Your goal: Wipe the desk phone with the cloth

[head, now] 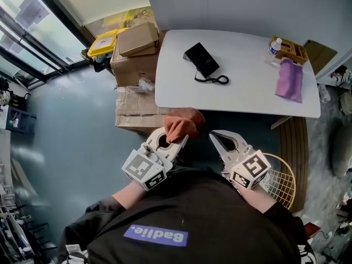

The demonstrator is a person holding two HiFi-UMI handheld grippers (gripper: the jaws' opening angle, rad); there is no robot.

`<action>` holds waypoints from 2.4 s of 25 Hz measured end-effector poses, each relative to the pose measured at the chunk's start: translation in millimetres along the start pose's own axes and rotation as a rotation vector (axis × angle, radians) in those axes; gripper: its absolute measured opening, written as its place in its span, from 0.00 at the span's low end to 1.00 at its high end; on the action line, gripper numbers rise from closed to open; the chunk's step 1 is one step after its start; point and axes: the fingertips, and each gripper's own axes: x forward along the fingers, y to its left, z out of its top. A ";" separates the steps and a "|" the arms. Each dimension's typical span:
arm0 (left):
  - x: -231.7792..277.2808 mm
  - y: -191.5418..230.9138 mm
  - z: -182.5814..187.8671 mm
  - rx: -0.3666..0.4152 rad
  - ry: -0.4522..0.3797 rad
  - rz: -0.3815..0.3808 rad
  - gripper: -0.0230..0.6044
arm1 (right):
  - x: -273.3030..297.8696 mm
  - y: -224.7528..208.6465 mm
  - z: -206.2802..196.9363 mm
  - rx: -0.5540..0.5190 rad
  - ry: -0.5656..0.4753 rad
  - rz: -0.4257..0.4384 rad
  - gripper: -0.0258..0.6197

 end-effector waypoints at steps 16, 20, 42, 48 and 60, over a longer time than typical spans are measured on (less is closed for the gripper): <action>72.3 164.8 39.7 0.022 -0.009 -0.158 0.10 | 134.3 -87.6 62.9 -0.020 0.010 -0.192 0.08; 84.3 198.9 36.2 0.016 0.005 -0.164 0.10 | 158.3 -100.1 65.0 -0.016 0.017 -0.219 0.08; 201.0 272.5 -30.3 0.030 0.119 0.140 0.10 | 152.8 -227.7 55.0 0.030 0.078 -0.053 0.08; 237.1 303.2 -65.0 0.024 0.188 0.186 0.10 | 150.4 -262.3 43.7 0.067 0.100 -0.057 0.08; 288.7 362.8 -133.3 -0.015 0.302 0.265 0.10 | 154.9 -289.6 17.1 0.113 0.167 -0.043 0.08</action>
